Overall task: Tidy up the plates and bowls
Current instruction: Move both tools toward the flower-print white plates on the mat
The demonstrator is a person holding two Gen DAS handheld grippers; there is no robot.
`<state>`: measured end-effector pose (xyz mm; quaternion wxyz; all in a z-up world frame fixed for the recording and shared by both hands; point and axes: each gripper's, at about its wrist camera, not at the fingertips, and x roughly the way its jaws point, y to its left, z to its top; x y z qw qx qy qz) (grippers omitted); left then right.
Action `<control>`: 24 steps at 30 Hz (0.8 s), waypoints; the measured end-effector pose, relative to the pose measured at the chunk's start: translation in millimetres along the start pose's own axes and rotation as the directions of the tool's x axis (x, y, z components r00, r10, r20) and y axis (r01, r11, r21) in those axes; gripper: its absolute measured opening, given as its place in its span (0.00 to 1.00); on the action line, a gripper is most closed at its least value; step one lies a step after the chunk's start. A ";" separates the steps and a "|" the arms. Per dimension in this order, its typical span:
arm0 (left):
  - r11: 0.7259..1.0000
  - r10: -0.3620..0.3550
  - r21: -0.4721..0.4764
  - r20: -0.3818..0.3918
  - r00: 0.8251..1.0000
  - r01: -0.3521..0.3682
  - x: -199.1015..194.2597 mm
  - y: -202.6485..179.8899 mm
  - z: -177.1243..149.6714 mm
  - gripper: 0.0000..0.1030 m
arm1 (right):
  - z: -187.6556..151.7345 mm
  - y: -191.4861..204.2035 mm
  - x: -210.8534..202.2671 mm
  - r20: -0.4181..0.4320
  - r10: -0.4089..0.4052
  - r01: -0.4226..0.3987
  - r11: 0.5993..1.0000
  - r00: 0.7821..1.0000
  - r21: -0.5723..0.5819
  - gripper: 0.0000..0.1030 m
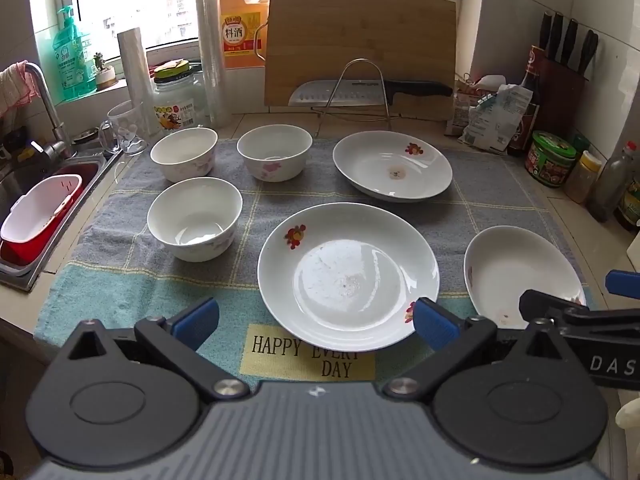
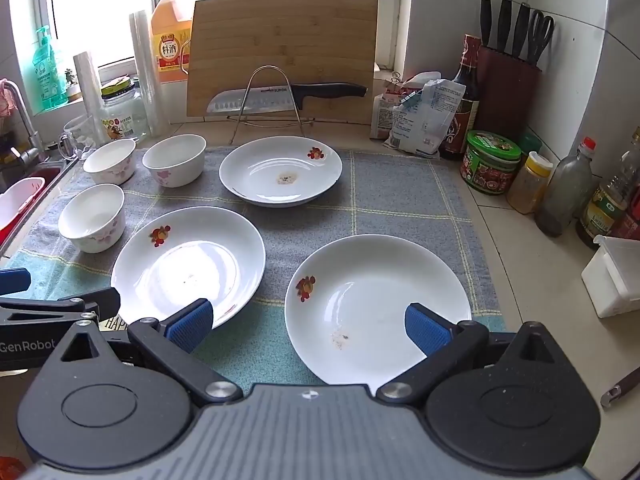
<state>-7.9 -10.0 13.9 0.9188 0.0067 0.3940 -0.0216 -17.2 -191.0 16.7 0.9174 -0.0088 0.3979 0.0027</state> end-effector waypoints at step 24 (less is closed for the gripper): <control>0.995 -0.088 0.047 -0.008 0.996 0.089 15.1 -28.5 -10.8 0.99 | -74.5 -77.5 46.3 -0.066 0.003 -0.008 0.996 0.998 -0.088 1.00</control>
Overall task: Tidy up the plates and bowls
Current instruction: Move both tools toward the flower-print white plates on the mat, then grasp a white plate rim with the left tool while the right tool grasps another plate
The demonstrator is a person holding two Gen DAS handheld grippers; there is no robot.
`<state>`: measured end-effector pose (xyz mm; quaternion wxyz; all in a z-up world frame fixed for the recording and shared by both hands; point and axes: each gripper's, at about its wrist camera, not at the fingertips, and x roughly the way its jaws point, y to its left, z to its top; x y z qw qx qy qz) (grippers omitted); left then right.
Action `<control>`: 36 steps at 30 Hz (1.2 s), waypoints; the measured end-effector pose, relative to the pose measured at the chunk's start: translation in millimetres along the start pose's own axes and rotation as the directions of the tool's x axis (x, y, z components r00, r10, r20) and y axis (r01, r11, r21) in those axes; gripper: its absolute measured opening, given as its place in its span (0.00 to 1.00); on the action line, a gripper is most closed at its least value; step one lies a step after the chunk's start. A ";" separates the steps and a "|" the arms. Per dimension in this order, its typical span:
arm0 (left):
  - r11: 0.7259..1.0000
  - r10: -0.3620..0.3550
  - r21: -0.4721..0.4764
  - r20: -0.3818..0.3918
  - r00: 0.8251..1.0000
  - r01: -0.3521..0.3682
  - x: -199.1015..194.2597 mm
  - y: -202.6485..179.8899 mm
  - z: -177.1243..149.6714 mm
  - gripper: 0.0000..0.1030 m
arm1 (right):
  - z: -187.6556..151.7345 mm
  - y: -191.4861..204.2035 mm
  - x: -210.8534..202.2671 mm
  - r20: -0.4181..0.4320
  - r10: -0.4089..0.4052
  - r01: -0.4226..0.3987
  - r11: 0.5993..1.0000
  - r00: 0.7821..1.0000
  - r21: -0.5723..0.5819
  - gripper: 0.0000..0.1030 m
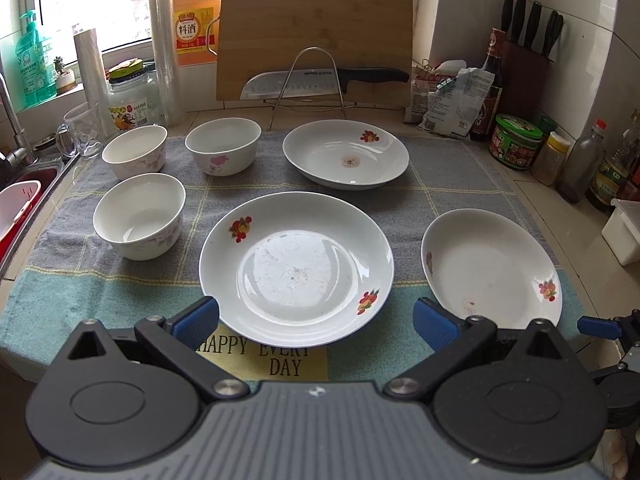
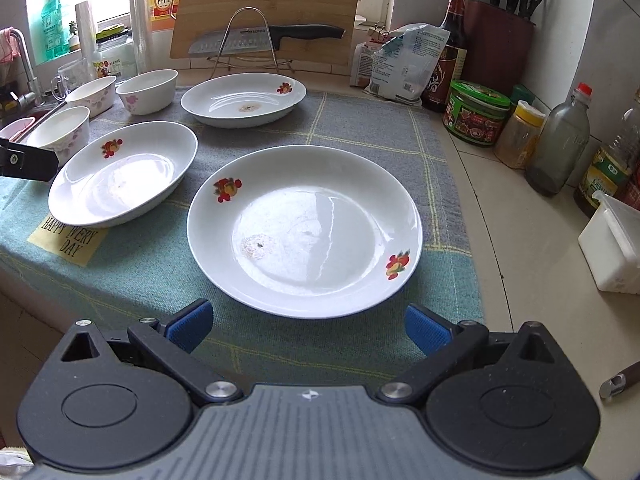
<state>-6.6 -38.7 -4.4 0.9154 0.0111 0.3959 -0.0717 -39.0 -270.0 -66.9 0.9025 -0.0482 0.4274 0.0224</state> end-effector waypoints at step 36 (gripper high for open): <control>0.946 -0.280 0.144 -0.095 0.955 0.292 67.9 -48.9 58.7 0.99 | -19.5 -25.8 50.9 0.128 0.161 -0.145 0.982 0.979 -0.120 1.00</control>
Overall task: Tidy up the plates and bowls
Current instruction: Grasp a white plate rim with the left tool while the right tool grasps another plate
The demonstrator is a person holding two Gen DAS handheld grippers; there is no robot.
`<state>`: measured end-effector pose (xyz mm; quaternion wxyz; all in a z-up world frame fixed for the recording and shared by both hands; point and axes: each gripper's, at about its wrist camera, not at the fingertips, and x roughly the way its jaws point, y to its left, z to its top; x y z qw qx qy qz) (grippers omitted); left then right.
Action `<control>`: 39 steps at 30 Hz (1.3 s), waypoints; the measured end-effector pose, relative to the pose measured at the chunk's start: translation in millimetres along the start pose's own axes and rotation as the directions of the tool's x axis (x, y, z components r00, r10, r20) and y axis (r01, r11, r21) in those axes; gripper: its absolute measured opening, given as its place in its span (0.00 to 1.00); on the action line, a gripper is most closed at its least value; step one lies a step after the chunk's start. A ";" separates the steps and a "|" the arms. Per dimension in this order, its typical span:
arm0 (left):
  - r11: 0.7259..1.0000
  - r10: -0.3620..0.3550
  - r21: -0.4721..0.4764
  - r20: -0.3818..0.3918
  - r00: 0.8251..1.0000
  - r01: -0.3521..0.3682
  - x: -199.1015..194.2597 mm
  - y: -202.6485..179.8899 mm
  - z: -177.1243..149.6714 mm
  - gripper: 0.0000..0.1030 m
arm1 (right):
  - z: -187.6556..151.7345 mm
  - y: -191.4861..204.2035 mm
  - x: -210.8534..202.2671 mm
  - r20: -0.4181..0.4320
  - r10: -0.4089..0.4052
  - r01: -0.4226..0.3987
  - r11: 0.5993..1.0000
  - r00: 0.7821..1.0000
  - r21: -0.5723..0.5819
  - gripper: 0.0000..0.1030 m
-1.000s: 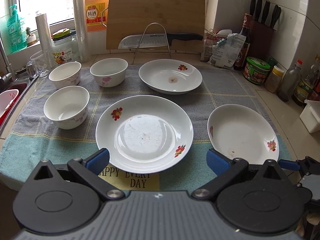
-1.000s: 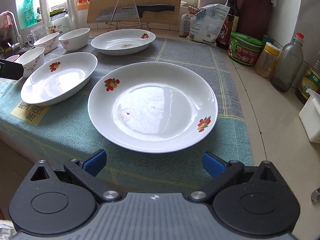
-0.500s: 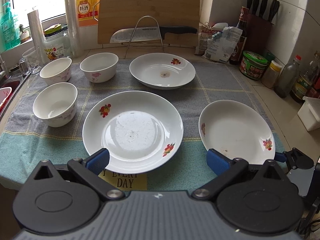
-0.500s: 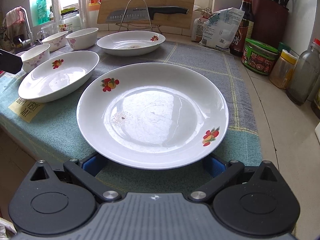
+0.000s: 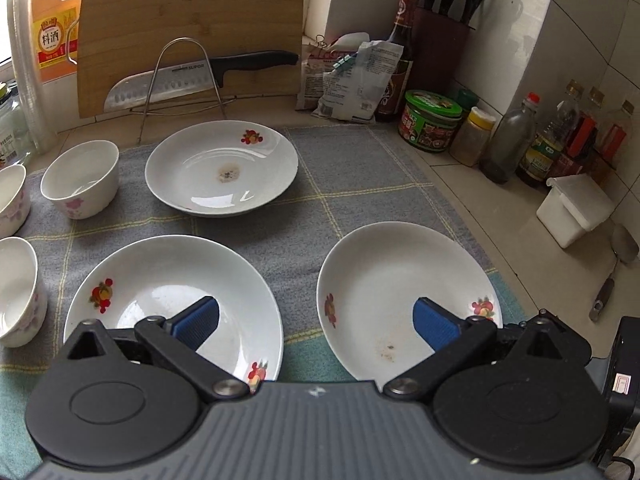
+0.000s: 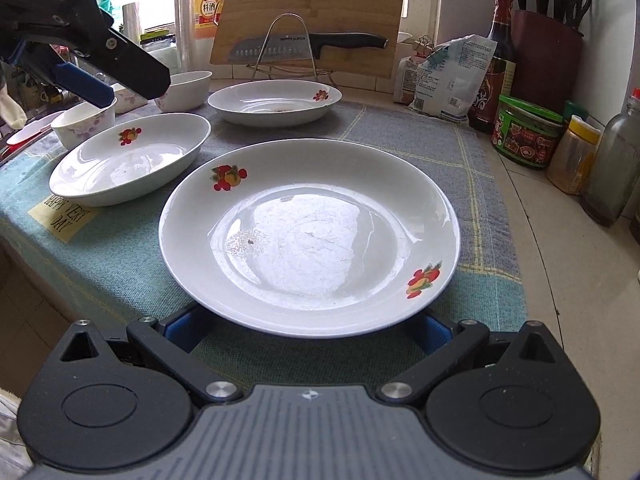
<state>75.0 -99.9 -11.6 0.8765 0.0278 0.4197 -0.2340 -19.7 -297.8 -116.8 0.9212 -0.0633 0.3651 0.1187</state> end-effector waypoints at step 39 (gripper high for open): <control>0.830 -0.280 0.304 -0.498 0.820 0.468 153.7 -27.8 66.2 0.99 | -4.4 5.9 -1.9 0.036 -0.046 0.045 0.998 0.998 0.050 1.00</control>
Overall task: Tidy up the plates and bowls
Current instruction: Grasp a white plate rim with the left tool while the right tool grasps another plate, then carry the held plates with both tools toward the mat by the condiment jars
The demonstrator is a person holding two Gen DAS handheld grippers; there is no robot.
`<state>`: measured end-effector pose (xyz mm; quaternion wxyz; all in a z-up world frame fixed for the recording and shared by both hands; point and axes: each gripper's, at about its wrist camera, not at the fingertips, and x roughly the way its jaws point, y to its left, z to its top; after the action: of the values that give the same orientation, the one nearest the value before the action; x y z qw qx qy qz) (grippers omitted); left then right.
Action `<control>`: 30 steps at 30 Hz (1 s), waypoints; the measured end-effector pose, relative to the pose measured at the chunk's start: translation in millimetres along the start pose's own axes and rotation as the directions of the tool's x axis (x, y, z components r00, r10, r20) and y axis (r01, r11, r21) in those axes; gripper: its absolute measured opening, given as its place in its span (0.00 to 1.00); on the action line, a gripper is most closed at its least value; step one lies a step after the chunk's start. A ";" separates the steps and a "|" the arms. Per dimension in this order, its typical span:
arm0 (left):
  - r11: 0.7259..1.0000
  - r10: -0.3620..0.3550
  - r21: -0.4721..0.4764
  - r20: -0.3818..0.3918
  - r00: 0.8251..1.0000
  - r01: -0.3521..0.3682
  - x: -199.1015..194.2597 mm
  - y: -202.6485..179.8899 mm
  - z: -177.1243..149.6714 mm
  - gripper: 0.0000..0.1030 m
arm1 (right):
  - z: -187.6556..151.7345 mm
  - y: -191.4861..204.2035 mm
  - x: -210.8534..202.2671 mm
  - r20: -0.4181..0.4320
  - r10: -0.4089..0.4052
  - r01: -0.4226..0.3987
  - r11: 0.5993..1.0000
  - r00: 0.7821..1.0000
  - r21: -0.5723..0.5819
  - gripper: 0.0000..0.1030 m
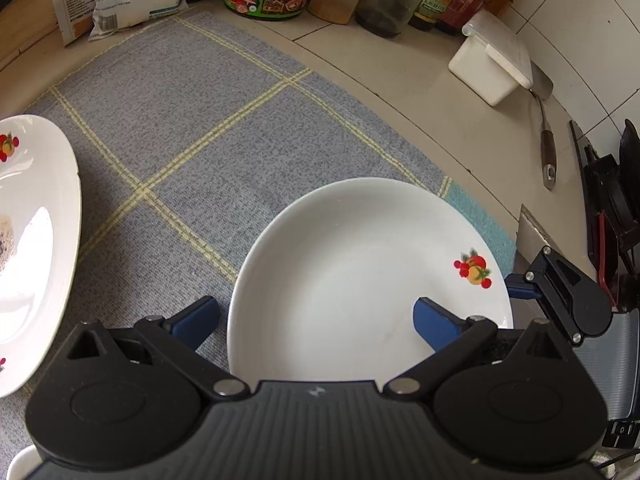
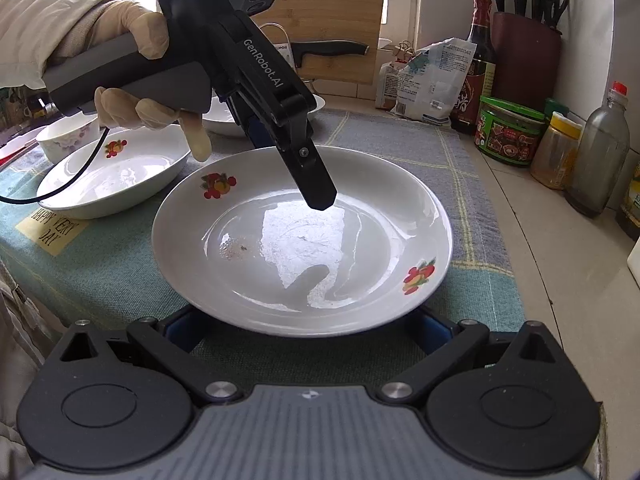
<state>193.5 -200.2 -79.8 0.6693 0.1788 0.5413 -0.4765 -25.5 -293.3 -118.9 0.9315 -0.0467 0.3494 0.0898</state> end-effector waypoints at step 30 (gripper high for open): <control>0.993 -0.087 0.069 -0.162 0.983 0.099 4.3 0.6 22.0 0.81 | 2.1 -2.9 2.5 0.004 0.035 -0.035 0.999 0.999 -0.026 1.00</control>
<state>206.0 -218.5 -76.1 0.5936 0.2161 0.5820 -0.5120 -21.7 -295.6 -118.9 0.9300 -0.0527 0.3467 0.1106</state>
